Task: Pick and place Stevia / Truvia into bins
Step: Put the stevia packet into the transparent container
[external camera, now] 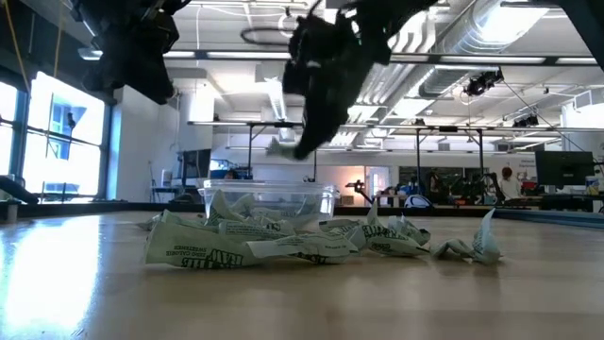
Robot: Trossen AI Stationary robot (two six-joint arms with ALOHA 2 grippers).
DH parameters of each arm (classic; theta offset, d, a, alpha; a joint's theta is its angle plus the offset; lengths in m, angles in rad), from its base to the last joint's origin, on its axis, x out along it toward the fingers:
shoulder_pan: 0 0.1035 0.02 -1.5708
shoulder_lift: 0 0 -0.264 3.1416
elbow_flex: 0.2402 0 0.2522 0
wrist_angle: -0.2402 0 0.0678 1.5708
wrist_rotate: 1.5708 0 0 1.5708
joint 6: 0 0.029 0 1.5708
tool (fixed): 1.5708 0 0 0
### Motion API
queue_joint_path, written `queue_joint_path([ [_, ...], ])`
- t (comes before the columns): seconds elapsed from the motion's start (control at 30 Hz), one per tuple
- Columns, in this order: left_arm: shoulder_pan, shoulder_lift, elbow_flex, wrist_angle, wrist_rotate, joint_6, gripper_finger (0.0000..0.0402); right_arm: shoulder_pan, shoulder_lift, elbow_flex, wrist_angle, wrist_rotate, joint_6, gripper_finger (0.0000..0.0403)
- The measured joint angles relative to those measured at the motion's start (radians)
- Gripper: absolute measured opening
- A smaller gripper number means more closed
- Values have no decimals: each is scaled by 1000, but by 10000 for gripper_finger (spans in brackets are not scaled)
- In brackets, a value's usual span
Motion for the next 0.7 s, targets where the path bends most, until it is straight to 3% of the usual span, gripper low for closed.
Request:
queue_joint_path([
  [0.17, 0, 0, -27, 1, 19, 20, 108, 74, -1, 44, -145, -99, -19, 2],
  [0.27, 0, 0, -41, 2, 71, 48, 108, 133, 1, 13, -179, -91, -31, 8],
  [0.37, 0, 0, -55, 9, 98, 91, 108, 189, 1, -20, -99, -9, -4, 27],
  [0.53, 0, 0, -71, 15, 151, 162, 108, 229, 1, -21, -14, 155, 87, 99],
  [0.7, -6, 14, -127, 101, 236, 248, 108, 229, -2, 14, -123, 293, 117, 204],
])
